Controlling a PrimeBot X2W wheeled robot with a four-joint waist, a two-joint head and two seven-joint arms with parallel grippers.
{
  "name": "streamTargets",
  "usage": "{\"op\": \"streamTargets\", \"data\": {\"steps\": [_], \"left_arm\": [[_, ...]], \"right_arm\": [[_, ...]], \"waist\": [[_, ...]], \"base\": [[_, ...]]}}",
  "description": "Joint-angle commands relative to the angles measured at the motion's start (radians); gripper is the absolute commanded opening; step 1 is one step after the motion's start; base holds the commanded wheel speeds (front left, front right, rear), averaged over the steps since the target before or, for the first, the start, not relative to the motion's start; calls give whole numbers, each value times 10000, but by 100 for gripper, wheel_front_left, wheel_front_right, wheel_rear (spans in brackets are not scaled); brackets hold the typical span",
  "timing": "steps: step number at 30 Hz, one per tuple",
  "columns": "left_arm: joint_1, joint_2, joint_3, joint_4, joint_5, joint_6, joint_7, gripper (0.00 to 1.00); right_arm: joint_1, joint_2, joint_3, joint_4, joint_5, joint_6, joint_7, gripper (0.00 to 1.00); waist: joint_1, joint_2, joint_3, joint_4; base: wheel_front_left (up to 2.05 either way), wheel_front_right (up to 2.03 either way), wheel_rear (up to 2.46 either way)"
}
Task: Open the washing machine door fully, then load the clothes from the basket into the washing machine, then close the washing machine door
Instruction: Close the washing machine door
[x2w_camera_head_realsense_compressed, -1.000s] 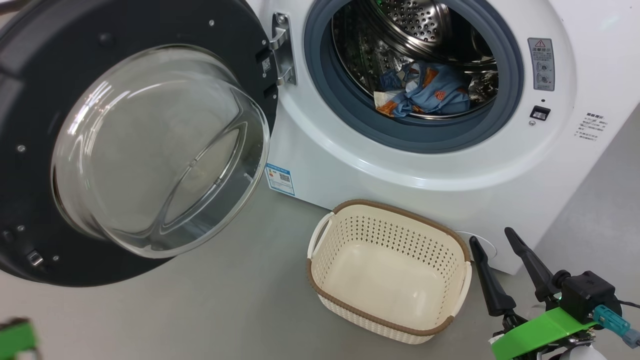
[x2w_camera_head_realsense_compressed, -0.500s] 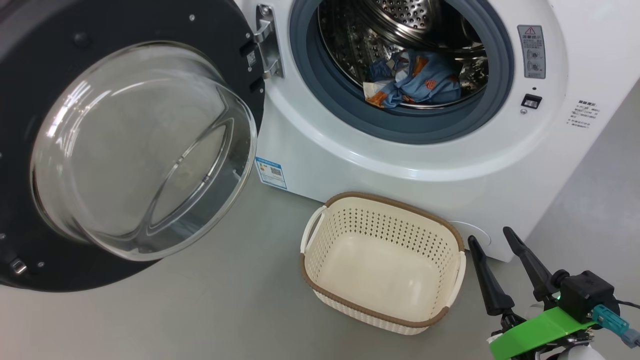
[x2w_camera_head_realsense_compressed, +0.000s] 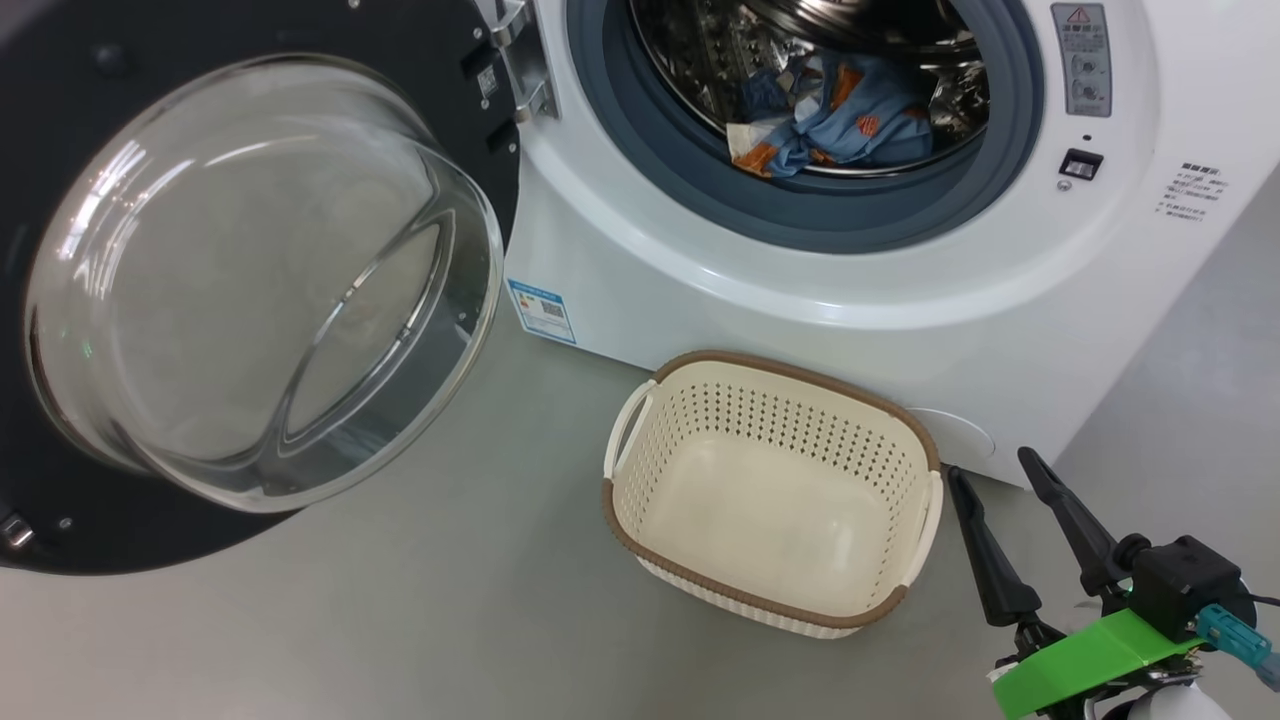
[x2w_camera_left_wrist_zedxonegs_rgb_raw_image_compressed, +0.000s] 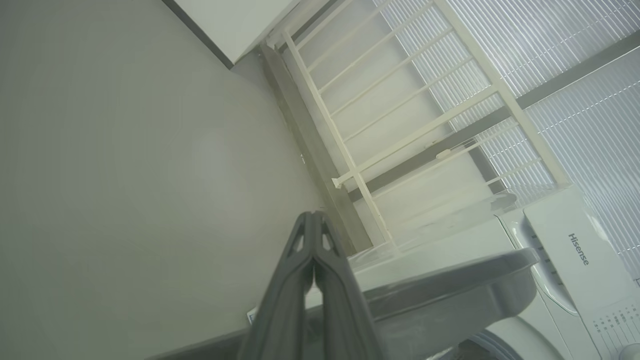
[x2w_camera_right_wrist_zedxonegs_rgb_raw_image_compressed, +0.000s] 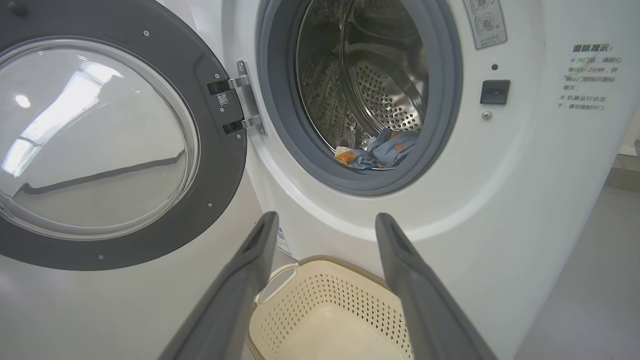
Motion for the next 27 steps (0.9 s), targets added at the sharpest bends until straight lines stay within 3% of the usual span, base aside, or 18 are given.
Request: {"op": "streamTargets", "data": {"steps": [1, 13, 27], "left_arm": [[-366, 794, 105, -87, -78, -49, 282, 0], [-615, 574, -432, 159, -475, -49, 2043, 0], [387, 538, -1491, -1522, -682, -49, 4317, 0]], "right_arm": [[-297, -198, 182, -281, -75, 44, -51, 100], [-456, -336, 185, -261, -113, 44, -51, 100], [-346, -240, 199, -215, -105, 44, -51, 100]], "waist": [[0, 0, 136, 51], [0, 0, 381, 144], [0, 0, 104, 251]], "base": [[0, 0, 0], [0, 0, 0], [0, 0, 0]]}}
